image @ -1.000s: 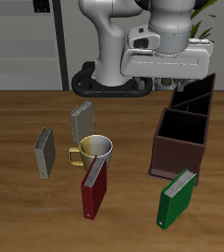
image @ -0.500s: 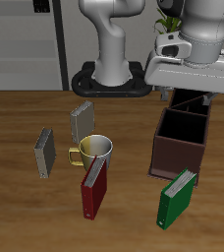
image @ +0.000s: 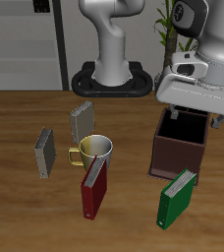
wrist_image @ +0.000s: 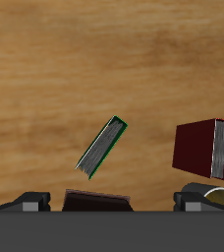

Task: Place the green book into the left desk caddy's back compartment

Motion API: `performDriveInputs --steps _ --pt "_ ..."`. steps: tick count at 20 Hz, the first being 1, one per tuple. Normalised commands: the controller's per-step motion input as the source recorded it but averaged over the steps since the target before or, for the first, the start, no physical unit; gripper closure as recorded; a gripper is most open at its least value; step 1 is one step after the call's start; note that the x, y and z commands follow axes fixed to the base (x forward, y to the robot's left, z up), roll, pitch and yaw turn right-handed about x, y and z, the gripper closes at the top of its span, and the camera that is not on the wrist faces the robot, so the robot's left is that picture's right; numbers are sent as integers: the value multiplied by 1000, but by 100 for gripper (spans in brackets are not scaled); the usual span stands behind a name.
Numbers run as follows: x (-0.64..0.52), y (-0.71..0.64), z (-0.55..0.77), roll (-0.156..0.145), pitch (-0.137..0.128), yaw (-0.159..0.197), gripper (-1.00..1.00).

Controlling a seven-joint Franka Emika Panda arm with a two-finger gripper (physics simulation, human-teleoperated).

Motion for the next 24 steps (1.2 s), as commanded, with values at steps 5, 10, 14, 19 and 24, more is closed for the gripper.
performDriveInputs --steps 5,10,14,19,24 --pt "48 46 -285 -49 -94 -28 -100" --pt "88 109 -403 -38 -42 -16 -100" --pt "32 -75 -495 -42 -10 -97 -100" --pt "49 9 -343 -11 -5 -98 -100" --pt "111 -33 -326 -29 46 -61 -100"
